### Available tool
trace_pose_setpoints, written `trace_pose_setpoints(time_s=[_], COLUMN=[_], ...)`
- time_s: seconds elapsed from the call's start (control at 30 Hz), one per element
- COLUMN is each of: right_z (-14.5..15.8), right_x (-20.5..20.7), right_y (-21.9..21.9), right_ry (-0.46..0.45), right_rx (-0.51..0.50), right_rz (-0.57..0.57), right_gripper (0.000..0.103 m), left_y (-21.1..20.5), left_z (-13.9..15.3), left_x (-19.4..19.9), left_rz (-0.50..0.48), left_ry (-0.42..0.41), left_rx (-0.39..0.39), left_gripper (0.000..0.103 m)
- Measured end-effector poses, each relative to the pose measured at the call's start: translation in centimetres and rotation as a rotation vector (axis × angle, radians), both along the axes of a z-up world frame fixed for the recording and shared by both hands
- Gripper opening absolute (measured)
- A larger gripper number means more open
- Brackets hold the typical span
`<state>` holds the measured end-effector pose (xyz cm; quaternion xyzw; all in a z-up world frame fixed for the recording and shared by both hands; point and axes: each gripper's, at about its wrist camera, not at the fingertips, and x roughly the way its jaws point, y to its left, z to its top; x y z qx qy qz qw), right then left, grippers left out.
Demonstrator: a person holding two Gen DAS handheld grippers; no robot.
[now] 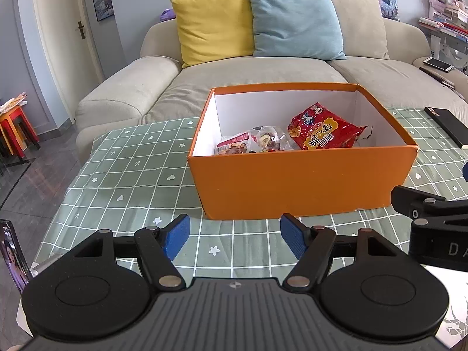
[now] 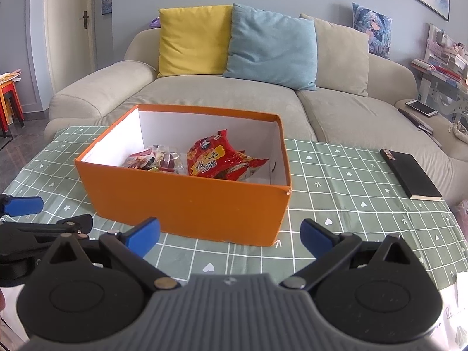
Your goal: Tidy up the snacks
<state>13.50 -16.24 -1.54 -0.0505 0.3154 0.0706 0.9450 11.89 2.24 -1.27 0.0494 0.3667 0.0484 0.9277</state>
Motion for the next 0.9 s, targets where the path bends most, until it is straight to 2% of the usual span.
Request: trace_pose_setpoints(time_s=[0.9], right_z=[0.29], right_x=[-0.52], right_y=[0.12], right_ry=[-0.012], right_rx=[-0.001], right_rz=[0.011], right_gripper=[0.099], left_y=[-0.04], left_z=[0.29], left_x=[-0.4], left_rz=[-0.025], left_ry=[-0.006], left_rx=[0.004], left_gripper=[0.083])
